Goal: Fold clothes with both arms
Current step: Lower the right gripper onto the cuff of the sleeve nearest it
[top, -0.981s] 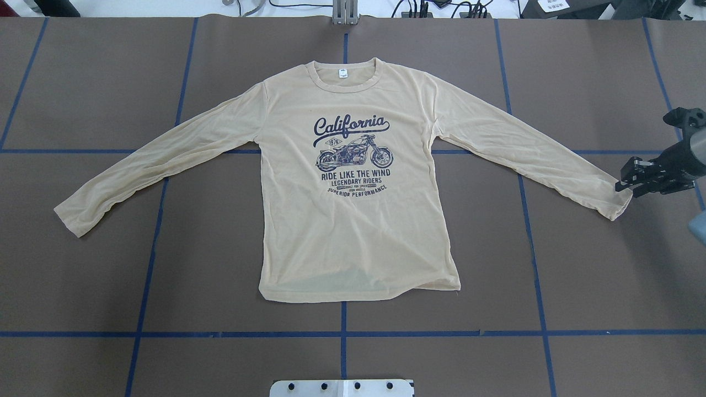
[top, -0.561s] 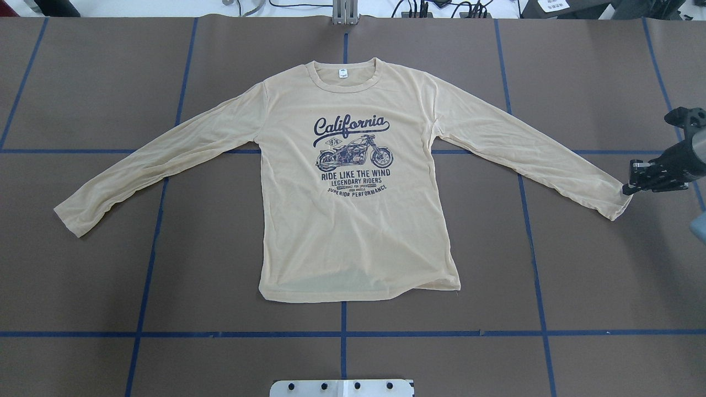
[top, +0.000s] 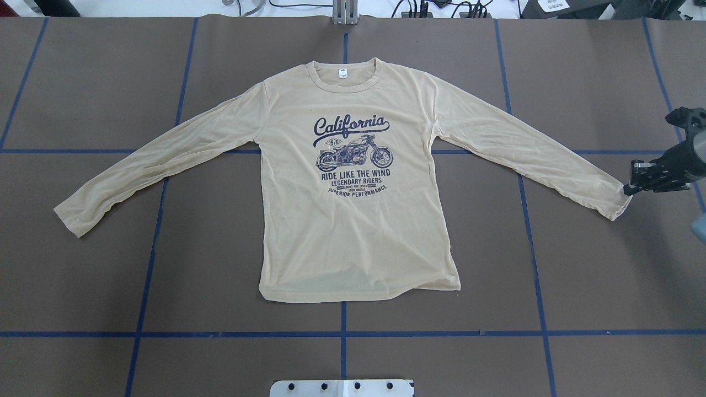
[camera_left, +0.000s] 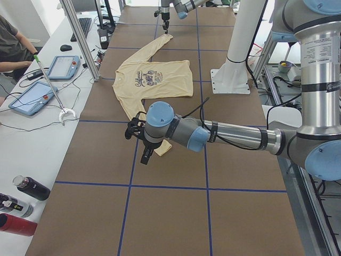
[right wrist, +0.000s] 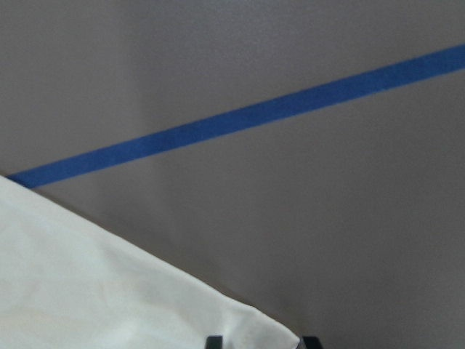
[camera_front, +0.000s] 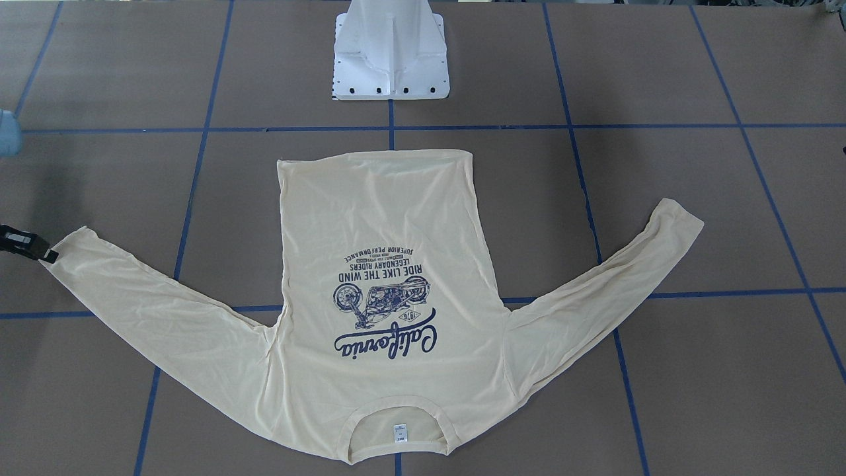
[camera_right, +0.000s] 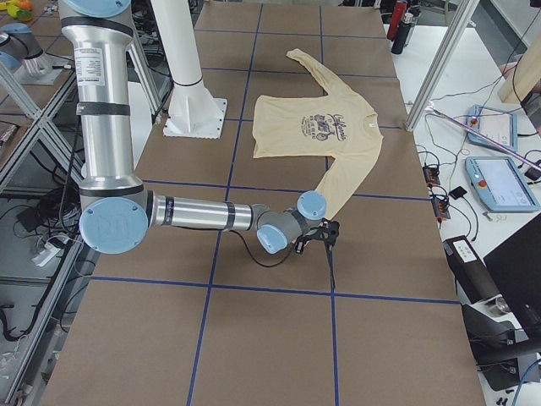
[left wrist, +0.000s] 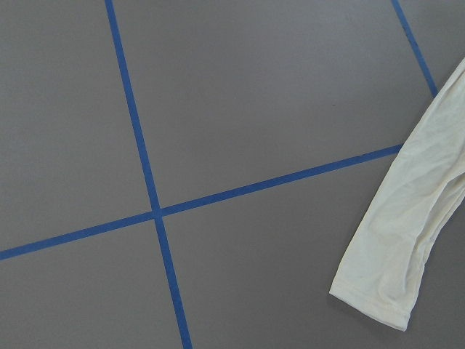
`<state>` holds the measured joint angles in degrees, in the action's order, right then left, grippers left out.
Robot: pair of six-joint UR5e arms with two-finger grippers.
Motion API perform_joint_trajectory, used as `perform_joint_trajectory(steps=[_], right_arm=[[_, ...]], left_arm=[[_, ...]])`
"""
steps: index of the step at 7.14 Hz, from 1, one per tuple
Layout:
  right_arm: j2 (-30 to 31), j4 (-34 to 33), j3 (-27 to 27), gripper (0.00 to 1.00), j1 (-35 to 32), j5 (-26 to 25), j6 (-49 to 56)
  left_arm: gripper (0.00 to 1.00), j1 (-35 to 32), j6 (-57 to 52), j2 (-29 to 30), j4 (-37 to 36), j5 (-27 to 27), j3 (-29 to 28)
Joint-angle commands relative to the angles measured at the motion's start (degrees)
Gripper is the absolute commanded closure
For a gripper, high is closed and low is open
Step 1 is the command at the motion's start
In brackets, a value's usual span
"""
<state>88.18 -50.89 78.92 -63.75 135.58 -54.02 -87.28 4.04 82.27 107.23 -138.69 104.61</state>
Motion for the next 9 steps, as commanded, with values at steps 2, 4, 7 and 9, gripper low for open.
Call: perform_joint_trajectory(steps=[2, 4, 7, 9], right_arm=[[0.07, 0.0, -0.35, 0.34, 0.12, -0.58, 0.23], [-0.37, 0.0, -0.52, 0.43, 0.21, -0.93, -0.03], [-0.37, 0.0, -0.44, 0.54, 0.12, -0.84, -0.38], [-0.37, -0.09, -0.52, 0.99, 0.21, -0.75, -0.39]], left_arm=[[0.01, 0.0, 0.18, 0.0, 0.0, 0.0, -0.11], [0.01, 0.0, 0.18, 0.0, 0.09, 0.0, -0.2], [0.01, 0.0, 0.18, 0.0, 0.0, 0.0, -0.11], [0.01, 0.0, 0.18, 0.0, 0.0, 0.0, -0.11]])
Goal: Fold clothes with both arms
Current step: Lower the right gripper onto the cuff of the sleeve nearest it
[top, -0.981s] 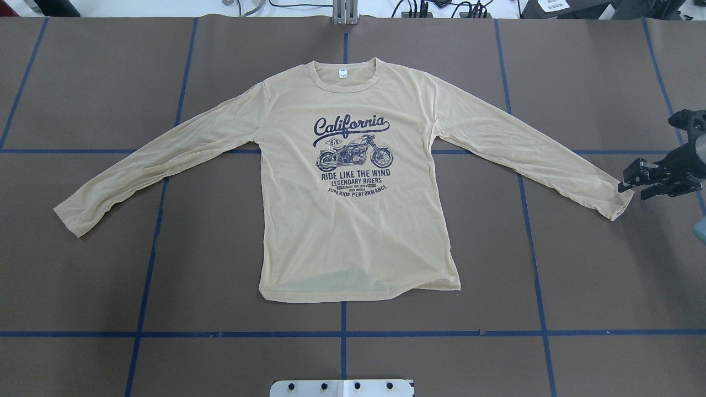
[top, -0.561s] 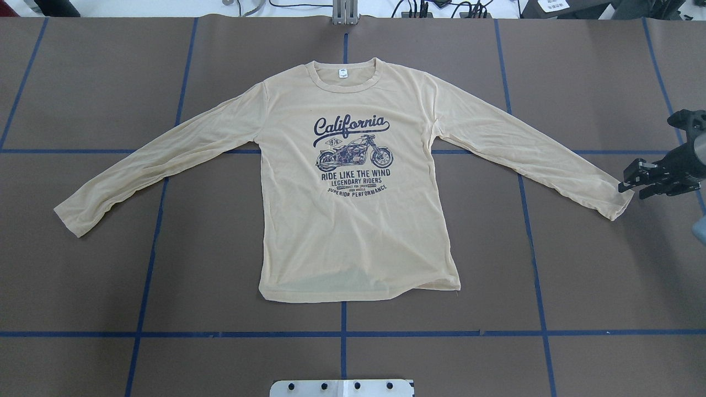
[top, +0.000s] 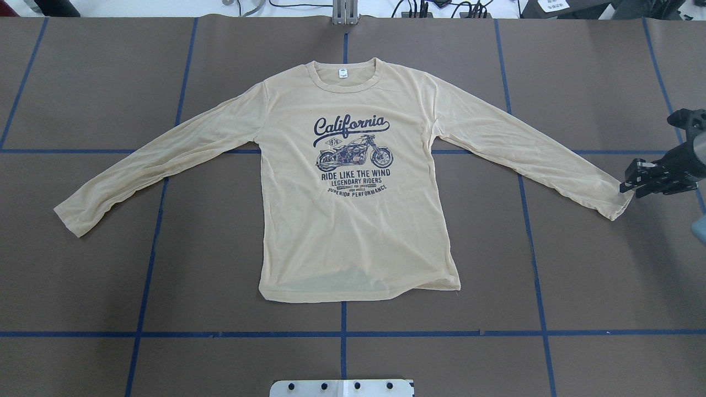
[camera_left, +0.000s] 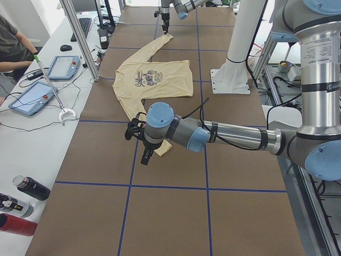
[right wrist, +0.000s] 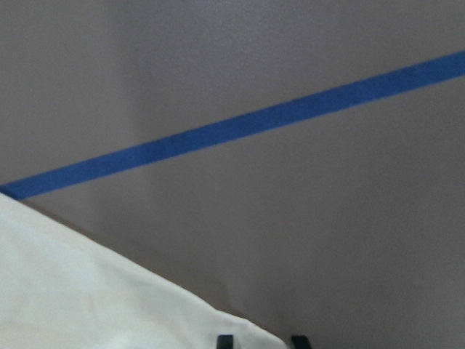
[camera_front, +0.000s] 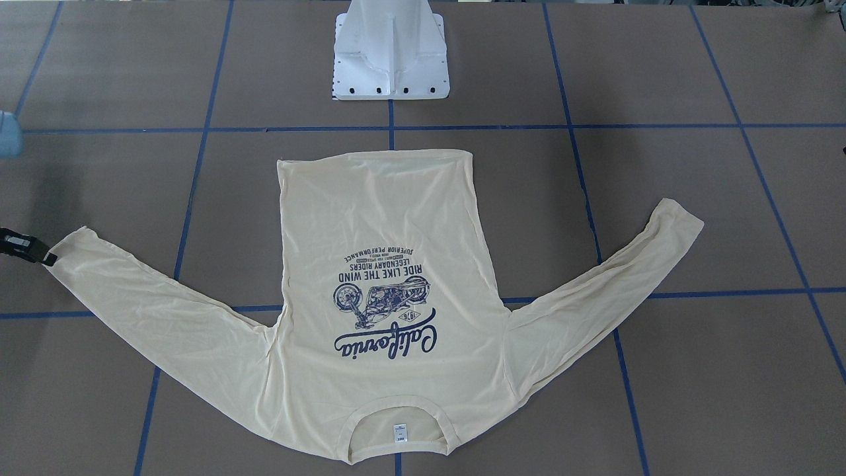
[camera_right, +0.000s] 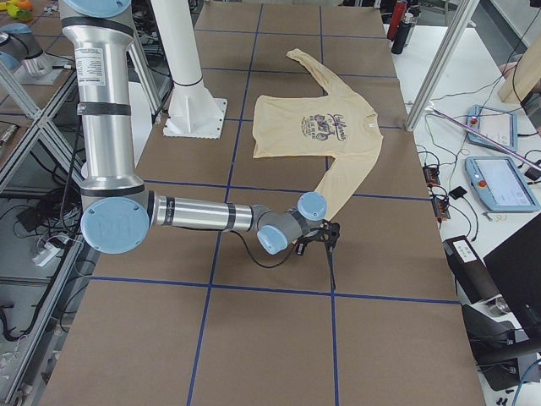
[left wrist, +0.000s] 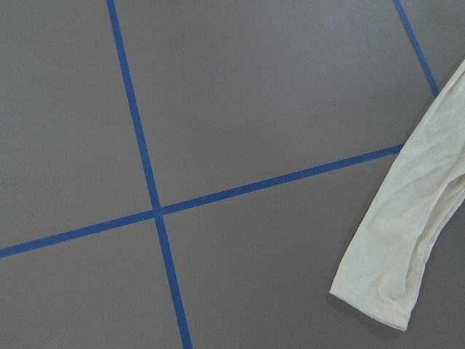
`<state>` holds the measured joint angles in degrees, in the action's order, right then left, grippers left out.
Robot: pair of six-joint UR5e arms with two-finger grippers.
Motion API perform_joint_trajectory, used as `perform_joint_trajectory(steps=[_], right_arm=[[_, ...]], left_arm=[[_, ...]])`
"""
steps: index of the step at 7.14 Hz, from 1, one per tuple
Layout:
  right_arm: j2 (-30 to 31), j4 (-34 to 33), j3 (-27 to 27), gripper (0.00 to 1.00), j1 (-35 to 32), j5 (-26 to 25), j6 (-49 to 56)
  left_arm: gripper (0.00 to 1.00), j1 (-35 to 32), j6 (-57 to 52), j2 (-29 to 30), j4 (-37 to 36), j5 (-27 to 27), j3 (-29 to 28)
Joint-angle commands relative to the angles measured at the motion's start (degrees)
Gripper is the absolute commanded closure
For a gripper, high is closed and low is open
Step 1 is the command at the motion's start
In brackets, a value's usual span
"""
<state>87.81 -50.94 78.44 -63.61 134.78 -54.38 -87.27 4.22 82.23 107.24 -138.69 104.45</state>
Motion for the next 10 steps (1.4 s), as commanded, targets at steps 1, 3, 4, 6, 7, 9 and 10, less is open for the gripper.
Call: perform_joint_trajectory(steps=[1, 3, 4, 6, 7, 9, 10], right_arm=[[0.0, -0.03, -0.04, 1.0, 0.06, 0.13, -0.02], [0.0, -0.03, 0.74, 1.0, -0.03, 0.56, -0.02], [0.17, -0.03, 0.75, 1.0, -0.03, 0.65, -0.02], [0.43, 0.05, 1.01, 1.0, -0.29, 1.01, -0.02], [0.52, -0.03, 1.27, 1.0, -0.46, 1.09, -0.02], [0.7, -0.03, 1.28, 0.35, -0.46, 0.83, 0.07], [0.79, -0.03, 0.75, 0.28, -0.38, -0.13, 0.07]], left_arm=[[0.01, 0.0, 0.0, -0.05, -0.01, -0.09, -0.04], [0.01, 0.0, 0.0, -0.05, -0.01, -0.09, 0.05], [0.01, 0.0, 0.0, -0.05, -0.01, -0.09, 0.14], [0.01, 0.0, 0.0, -0.05, -0.01, -0.09, 0.14], [0.01, 0.0, 0.09, -0.05, -0.1, -0.09, 0.31], [0.01, 0.0, 0.0, -0.4, -0.01, -0.09, 0.4], [0.01, 0.0, 0.09, -0.4, -0.1, -0.09, 0.49]])
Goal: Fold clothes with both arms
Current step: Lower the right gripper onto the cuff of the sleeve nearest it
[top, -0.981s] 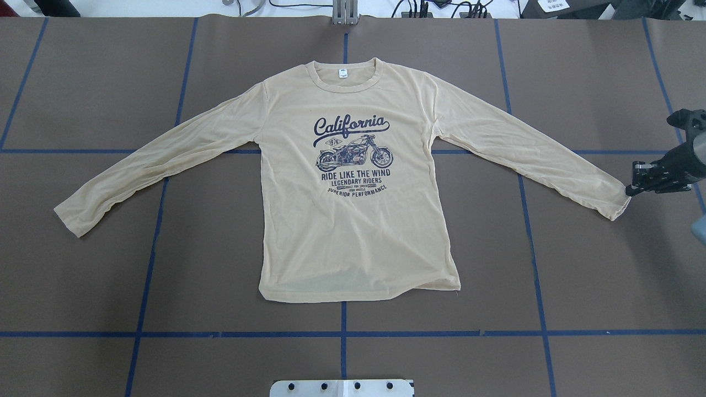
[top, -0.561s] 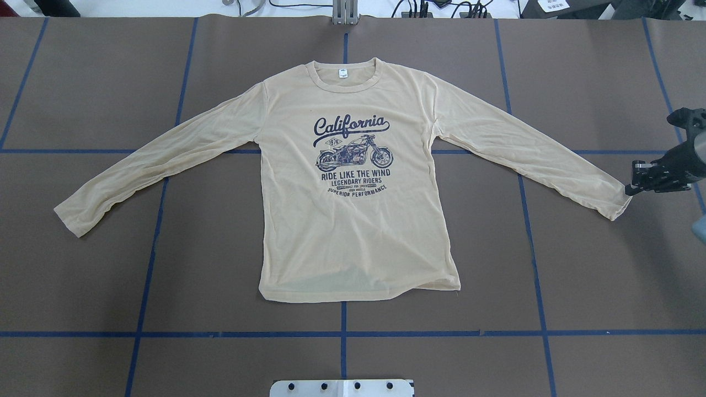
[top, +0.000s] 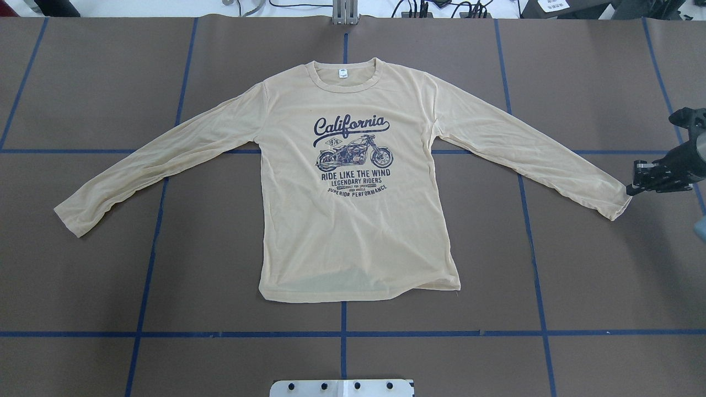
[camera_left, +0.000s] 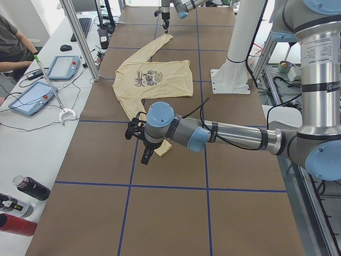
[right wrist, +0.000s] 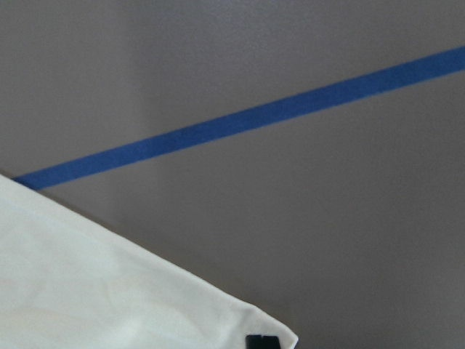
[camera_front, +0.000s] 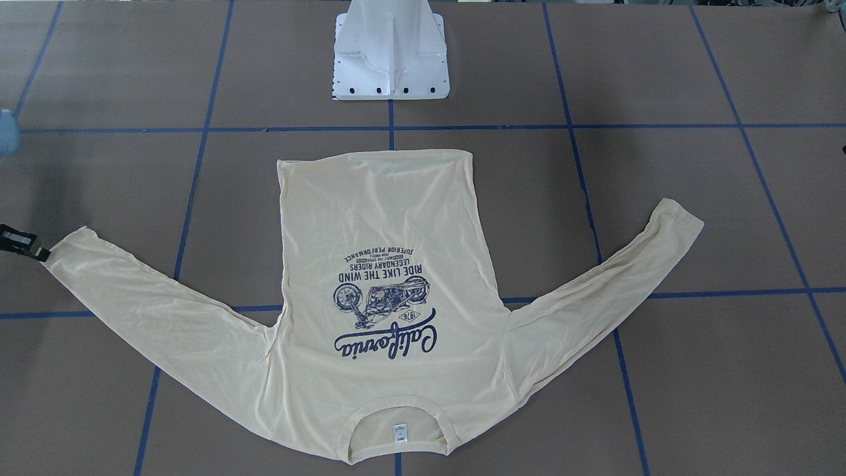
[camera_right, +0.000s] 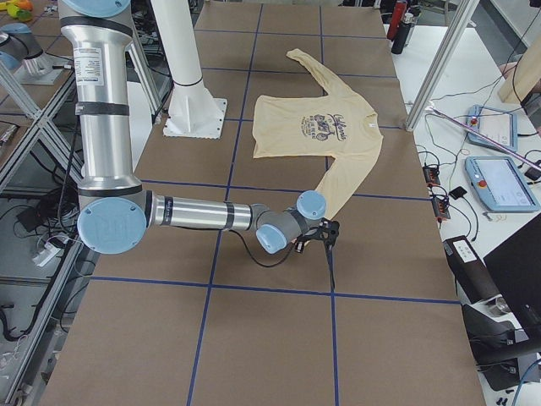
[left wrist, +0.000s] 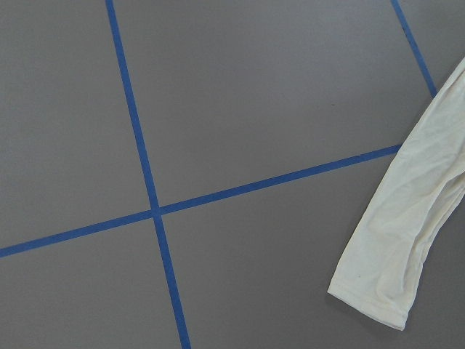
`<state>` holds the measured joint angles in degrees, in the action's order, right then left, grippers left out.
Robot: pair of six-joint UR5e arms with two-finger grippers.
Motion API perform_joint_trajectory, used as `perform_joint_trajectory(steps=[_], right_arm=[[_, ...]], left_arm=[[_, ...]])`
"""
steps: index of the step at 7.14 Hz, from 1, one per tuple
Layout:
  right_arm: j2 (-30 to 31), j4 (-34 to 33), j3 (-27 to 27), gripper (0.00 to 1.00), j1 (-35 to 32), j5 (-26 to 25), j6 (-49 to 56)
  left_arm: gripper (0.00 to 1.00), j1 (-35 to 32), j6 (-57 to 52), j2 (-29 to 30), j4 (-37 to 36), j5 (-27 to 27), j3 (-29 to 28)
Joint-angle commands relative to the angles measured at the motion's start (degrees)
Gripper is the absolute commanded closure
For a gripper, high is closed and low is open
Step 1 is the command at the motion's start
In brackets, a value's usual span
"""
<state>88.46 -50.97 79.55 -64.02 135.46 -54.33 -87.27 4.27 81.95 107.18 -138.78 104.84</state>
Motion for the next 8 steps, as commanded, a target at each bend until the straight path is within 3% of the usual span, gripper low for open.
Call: perform_joint_trajectory(steps=[1, 4, 8], right_arm=[[0.14, 0.0, -0.45, 0.28, 0.03, -1.6, 0.1], [0.05, 0.0, -0.62, 0.28, 0.12, -1.69, 0.01], [-0.56, -0.44, -1.32, 0.35, 0.39, -1.52, 0.01]], left_arm=[[0.01, 0.0, 0.04, -0.21, -0.04, 0.0, 0.1], [0.01, 0.0, -0.05, -0.21, -0.04, 0.0, 0.1], [0.01, -0.09, -0.05, -0.21, 0.05, 0.0, 0.1]])
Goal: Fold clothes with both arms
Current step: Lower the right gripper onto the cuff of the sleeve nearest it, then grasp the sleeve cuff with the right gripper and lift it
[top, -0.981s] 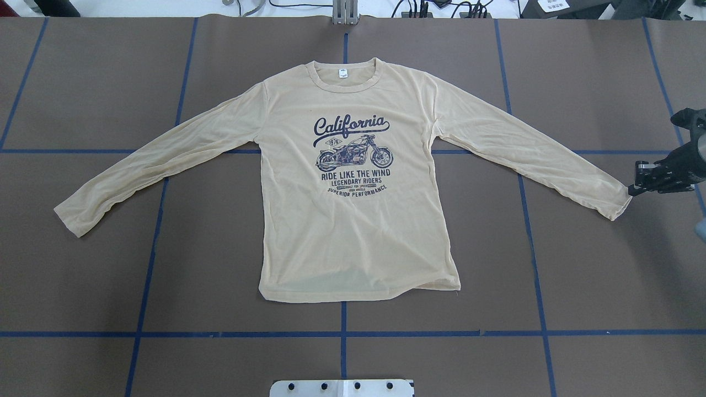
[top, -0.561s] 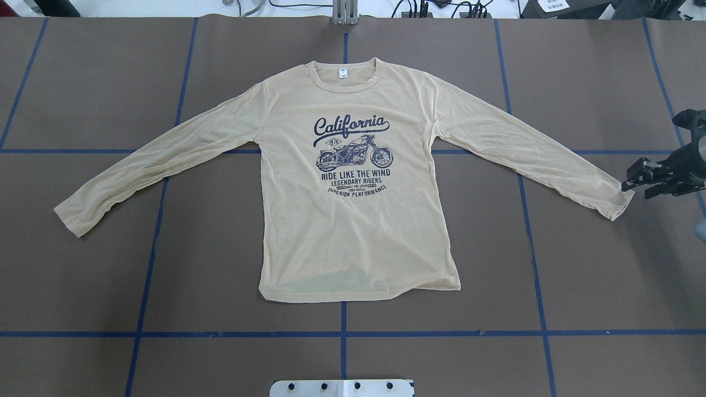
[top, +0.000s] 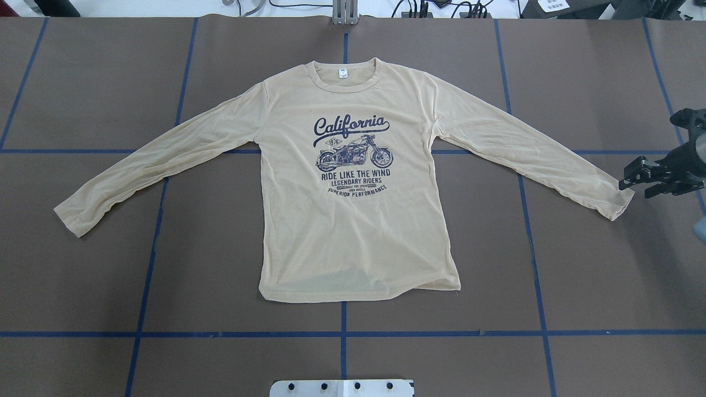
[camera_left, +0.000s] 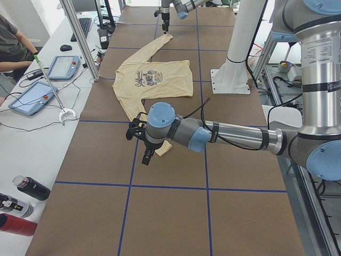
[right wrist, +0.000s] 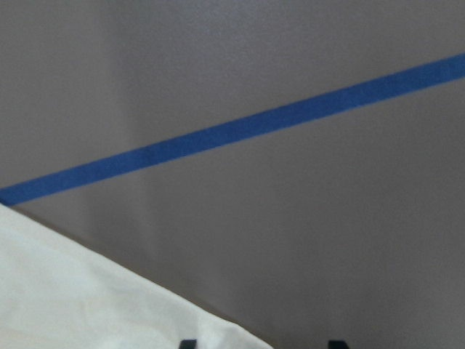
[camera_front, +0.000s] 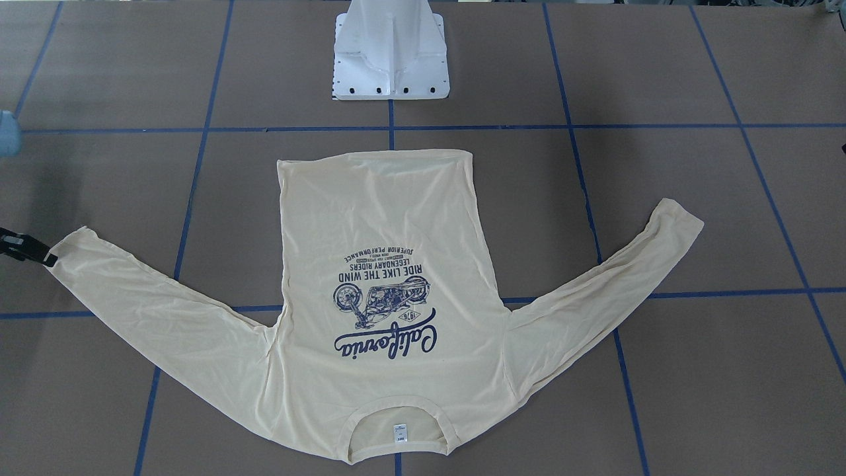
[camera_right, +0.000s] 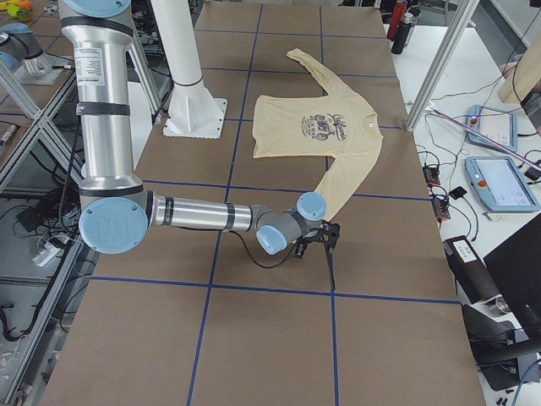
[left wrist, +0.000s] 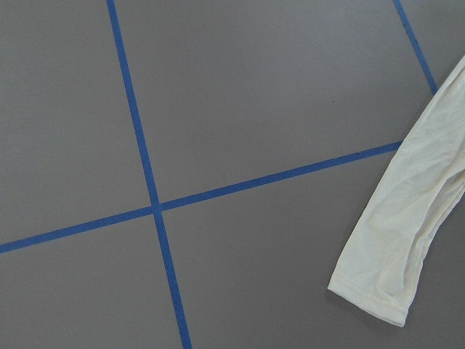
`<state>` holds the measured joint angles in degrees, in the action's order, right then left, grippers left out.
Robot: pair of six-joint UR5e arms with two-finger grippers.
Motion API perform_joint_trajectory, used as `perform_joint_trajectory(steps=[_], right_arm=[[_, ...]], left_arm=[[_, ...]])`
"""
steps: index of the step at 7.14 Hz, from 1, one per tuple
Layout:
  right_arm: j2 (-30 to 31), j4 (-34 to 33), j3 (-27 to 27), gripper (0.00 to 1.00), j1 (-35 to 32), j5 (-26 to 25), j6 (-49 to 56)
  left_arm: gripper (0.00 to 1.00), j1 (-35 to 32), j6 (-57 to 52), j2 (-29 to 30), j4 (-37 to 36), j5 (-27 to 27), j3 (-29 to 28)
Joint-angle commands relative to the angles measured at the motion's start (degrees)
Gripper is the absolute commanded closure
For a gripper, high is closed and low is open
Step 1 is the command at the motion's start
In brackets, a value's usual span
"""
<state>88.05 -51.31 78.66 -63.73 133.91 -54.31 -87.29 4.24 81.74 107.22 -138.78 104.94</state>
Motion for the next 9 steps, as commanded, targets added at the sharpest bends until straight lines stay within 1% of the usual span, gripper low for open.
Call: perform_joint_trajectory(steps=[1, 2, 3, 4, 6, 7, 8, 9], right_arm=[[-0.25, -0.2, -0.44, 0.41, 0.27, 0.21, -0.09], [-0.25, -0.37, -0.53, 0.84, 0.27, 0.47, -0.09], [-0.51, -0.37, -0.53, 1.0, 0.27, 1.43, -0.09], [-0.43, -0.02, -2.01, 1.0, 0.27, 1.44, 0.52], [-1.57, -1.68, 0.6, 1.0, -1.21, 6.42, -0.44], [-1.57, -3.78, 4.18, 1.0, -1.92, 7.41, -1.49], [-1.48, -9.28, 10.92, 1.0, -1.84, 7.68, -4.28], [-1.48, -12.73, 15.51, 1.0, -1.14, 7.07, -6.22]], left_arm=[[0.01, -0.07, -0.02, 0.0, 0.0, 0.0, 0.0], [0.01, -0.07, -0.02, 0.0, 0.0, 0.0, 0.09], [0.01, -0.16, -0.02, -0.35, 0.0, 0.0, 0.61], [0.01, -0.16, -0.02, -0.79, 0.0, 0.0, 1.05], [0.01, -0.16, -0.02, -1.49, 0.09, 0.0, 1.32], [0.01, -0.16, -0.02, -1.49, 0.09, 0.0, 1.32], [0.01, -0.16, -0.02, -1.49, 0.09, 0.0, 1.41], [0.01, -0.07, -0.02, -1.49, 0.09, 0.0, 1.41]])
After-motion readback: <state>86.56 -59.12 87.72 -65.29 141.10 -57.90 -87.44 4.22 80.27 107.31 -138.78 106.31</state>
